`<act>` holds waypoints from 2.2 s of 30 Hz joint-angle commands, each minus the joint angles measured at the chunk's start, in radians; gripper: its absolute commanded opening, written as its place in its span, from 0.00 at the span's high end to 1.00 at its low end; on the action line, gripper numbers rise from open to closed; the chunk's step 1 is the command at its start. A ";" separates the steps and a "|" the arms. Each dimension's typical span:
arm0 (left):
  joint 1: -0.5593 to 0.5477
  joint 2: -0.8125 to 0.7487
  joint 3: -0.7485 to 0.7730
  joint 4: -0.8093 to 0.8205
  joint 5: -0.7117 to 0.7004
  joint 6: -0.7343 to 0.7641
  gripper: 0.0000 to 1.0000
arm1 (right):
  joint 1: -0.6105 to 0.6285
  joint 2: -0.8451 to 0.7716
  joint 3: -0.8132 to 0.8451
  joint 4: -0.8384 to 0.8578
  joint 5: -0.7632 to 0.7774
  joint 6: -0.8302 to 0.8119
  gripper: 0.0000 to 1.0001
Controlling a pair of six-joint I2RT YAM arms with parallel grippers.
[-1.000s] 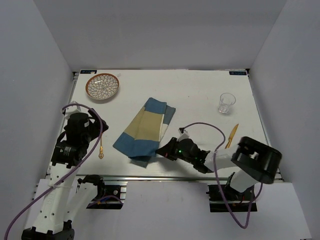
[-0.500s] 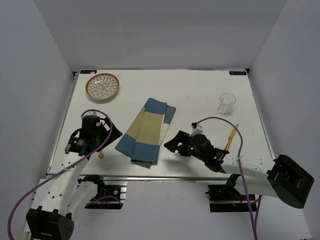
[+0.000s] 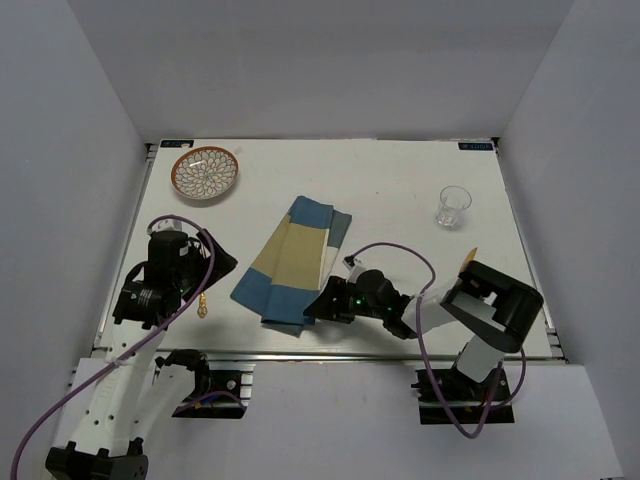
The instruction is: Set the dinner table for one person
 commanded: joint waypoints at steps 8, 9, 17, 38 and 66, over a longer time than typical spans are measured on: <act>-0.003 -0.019 0.089 -0.072 -0.030 0.034 0.02 | 0.009 0.124 0.035 0.136 -0.069 0.062 0.92; -0.003 -0.019 0.079 -0.067 -0.023 0.032 0.02 | 0.006 0.112 0.019 0.150 -0.062 0.067 0.97; -0.003 0.036 -0.065 0.000 0.095 -0.033 0.02 | 0.002 -0.227 0.044 -0.212 0.098 -0.073 1.00; -0.003 0.183 -0.350 0.258 -0.041 -0.389 0.23 | -0.006 -0.660 0.031 -0.577 0.238 -0.212 1.00; -0.031 0.467 -0.399 0.534 0.030 -0.319 0.98 | -0.009 -0.775 -0.018 -0.604 0.203 -0.243 1.00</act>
